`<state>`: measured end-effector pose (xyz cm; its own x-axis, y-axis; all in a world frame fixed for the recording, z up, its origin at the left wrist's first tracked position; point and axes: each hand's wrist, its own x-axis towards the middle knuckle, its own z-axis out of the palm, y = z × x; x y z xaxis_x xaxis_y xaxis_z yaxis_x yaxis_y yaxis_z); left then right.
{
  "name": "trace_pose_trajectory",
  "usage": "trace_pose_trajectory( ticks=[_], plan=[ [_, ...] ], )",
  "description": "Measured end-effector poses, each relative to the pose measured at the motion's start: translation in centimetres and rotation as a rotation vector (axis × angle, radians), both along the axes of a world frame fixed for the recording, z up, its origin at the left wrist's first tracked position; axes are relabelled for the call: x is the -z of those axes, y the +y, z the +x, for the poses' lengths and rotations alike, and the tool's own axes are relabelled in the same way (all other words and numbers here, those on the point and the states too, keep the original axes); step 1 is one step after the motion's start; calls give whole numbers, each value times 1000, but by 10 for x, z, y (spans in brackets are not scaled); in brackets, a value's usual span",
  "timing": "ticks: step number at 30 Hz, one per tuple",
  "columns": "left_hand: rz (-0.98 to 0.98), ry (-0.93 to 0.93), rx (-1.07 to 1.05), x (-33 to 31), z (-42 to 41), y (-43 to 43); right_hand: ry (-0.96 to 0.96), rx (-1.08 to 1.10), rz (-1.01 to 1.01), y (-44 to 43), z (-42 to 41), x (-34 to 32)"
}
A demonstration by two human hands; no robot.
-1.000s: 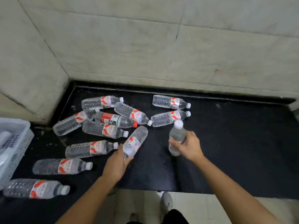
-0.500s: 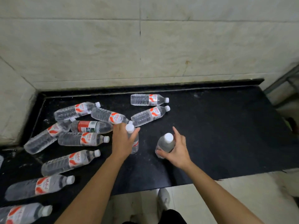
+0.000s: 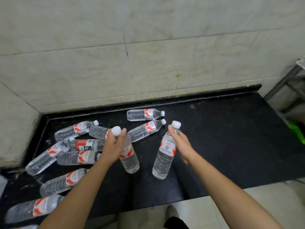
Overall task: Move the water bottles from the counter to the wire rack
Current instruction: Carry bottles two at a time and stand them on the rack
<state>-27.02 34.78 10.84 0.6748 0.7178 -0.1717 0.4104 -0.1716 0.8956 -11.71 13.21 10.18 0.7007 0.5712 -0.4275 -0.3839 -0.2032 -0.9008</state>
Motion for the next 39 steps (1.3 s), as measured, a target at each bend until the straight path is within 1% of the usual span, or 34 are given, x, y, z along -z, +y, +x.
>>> trace_pose_trajectory(
  ticks=[4,8,12,14,15,16,17,18,20,24,27,30,35,39],
  plan=[
    [44,-123,34,-58,13,-16,-111,5,59,3,2,-39],
    [51,-235,47,-99,20,-32,-189,103,54,-12,-8,-76],
    [-47,-355,83,-119,22,-53,-194,231,81,-48,-28,-103],
    [-179,-378,142,-121,23,-70,-225,303,82,-74,-42,-110],
    [-276,-375,177,-122,25,-81,-247,350,79,-88,-49,-112],
    [-326,-356,225,-121,28,-92,-271,404,77,-101,-56,-115],
    [-322,-328,272,-122,31,-106,-299,457,77,-114,-63,-119],
    [-279,-313,321,-124,32,-121,-324,507,73,-127,-69,-123],
    [-207,-323,400,-131,34,-153,-351,579,68,-153,-78,-132],
    [-197,-357,503,-153,34,-214,-275,691,63,-212,-86,-155],
    [-221,-384,535,-162,37,-256,-251,750,44,-258,-87,-167],
    [-210,-406,533,-168,43,-303,-262,745,59,-310,-88,-172],
    [-184,-398,542,-170,64,-407,-160,776,219,-409,-83,-175],
    [-140,-396,575,-166,80,-505,-112,759,217,-487,-71,-178]
  ],
)
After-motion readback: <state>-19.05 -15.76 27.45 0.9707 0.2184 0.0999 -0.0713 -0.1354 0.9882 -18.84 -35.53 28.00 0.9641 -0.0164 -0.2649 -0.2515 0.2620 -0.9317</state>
